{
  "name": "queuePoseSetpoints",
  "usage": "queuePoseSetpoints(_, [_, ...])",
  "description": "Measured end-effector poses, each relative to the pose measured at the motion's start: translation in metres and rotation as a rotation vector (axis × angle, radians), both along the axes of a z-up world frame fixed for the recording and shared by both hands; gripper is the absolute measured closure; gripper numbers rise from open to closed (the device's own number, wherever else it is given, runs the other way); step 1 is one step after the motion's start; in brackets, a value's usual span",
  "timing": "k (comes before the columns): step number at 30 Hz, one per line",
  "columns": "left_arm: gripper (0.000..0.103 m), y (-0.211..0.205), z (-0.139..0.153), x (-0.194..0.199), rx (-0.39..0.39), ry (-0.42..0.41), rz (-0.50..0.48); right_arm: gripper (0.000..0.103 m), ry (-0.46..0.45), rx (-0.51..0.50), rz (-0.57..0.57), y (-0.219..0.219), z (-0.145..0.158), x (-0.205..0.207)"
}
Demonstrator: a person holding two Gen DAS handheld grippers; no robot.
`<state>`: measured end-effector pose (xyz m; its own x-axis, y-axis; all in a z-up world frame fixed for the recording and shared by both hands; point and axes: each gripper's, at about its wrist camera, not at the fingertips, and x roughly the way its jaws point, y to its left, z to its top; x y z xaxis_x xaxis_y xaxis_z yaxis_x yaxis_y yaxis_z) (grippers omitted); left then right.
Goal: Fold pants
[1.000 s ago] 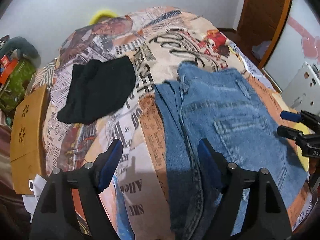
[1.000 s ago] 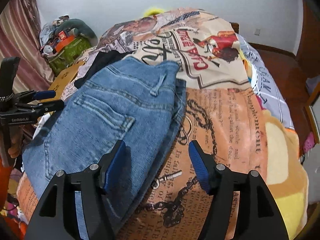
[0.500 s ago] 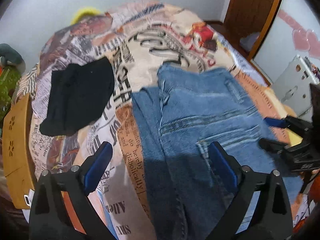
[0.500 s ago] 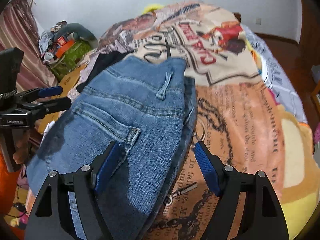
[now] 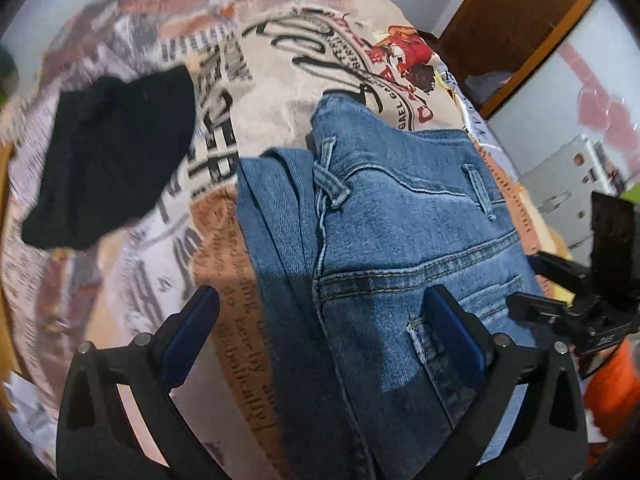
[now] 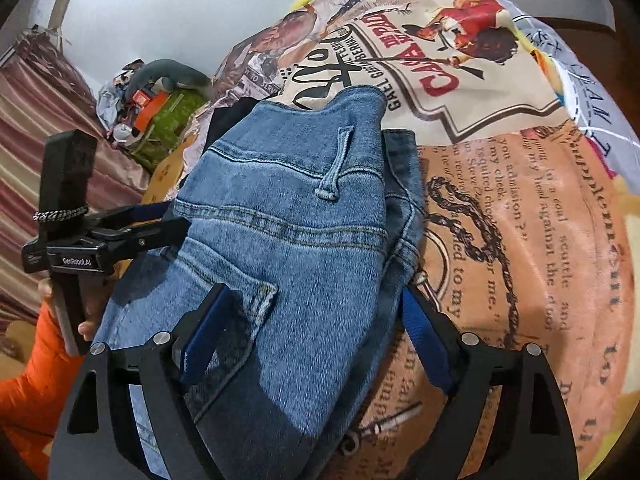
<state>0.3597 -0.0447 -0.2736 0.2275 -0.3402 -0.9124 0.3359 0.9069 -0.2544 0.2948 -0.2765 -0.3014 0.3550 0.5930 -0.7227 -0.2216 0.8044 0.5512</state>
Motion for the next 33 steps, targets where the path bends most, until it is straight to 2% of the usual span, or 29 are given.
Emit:
queuePoseSetpoints(4, [0.0,0.007,-0.013,0.009,-0.097,0.094,0.033,0.019,0.017,0.027,0.001,0.001,-0.002,0.006])
queuePoseSetpoints(8, [0.0,0.003,-0.013,0.012,-0.098,0.09,0.029,0.023,0.012,0.041,-0.006,0.001,-0.002,0.01])
queuePoseSetpoints(9, [0.0,0.001,-0.013,0.013,-0.099,0.093,0.032,0.026,0.015,0.049,-0.009,0.0,-0.003,0.011])
queuePoseSetpoints(10, [0.002,-0.001,-0.012,0.013,-0.104,0.096,0.034,0.031,0.017,0.056,-0.011,-0.001,-0.003,0.01])
queuePoseSetpoints(11, [0.012,-0.001,-0.011,0.014,-0.111,0.097,0.03,0.033,0.021,0.064,-0.011,-0.001,-0.003,0.011])
queuePoseSetpoints(13, [0.027,-0.004,-0.005,0.01,-0.153,0.103,0.005,0.044,0.026,0.081,-0.005,-0.002,-0.002,0.01])
queuePoseSetpoints(17, [0.035,-0.011,0.004,0.005,-0.112,0.067,-0.008,0.056,0.01,0.067,0.0,0.002,0.004,0.008])
queuePoseSetpoints(19, [0.037,-0.012,0.008,0.002,-0.103,0.061,-0.006,0.068,0.0,0.066,-0.012,0.001,0.008,0.006])
queuePoseSetpoints(21, [0.04,-0.014,0.012,-0.001,-0.094,0.048,-0.01,0.073,-0.007,0.067,-0.026,0.0,0.011,0.004])
queuePoseSetpoints(23, [0.047,-0.015,0.02,-0.011,-0.068,0.002,-0.024,0.074,-0.018,0.052,-0.023,0.003,0.014,0.001])
queuePoseSetpoints(26, [0.05,-0.012,0.03,-0.024,-0.046,-0.045,-0.023,0.076,-0.047,0.031,-0.012,0.01,0.022,-0.004])
queuePoseSetpoints(33, [0.054,0.009,0.064,-0.046,-0.053,-0.138,0.009,0.079,-0.145,0.009,0.026,0.03,0.052,-0.012])
